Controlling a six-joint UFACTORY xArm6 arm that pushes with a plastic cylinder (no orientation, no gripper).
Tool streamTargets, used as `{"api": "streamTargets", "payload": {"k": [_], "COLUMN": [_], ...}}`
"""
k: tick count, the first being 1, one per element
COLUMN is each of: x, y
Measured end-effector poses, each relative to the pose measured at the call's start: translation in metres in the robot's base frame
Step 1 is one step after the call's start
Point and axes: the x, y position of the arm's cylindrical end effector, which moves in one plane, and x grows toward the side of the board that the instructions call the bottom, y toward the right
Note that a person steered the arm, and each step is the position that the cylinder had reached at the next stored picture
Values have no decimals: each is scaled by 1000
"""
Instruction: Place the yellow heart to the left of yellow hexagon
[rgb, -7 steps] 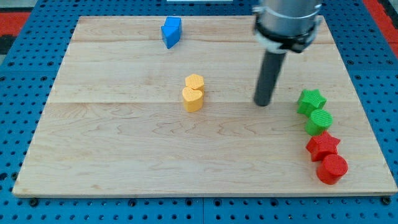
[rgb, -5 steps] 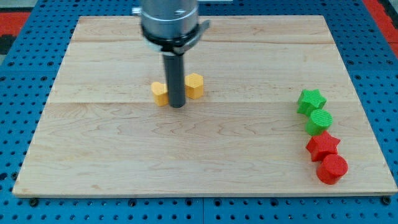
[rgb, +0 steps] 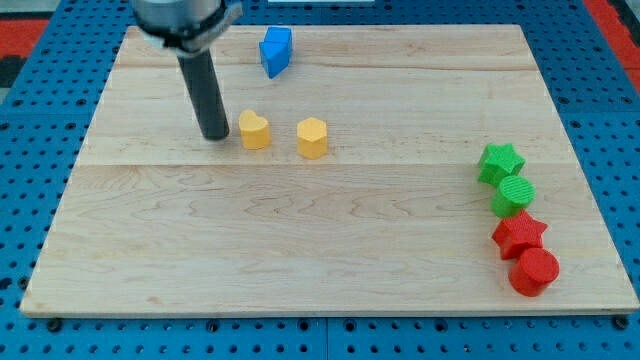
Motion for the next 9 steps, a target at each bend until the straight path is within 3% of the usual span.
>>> {"api": "streamTargets", "payload": {"k": [1, 3, 4, 5, 6, 7, 8, 9], "x": [-23, -1, -45, -107, -140, -178, -162, -111], "y": [32, 35, 44, 93, 141, 135, 67, 28]}}
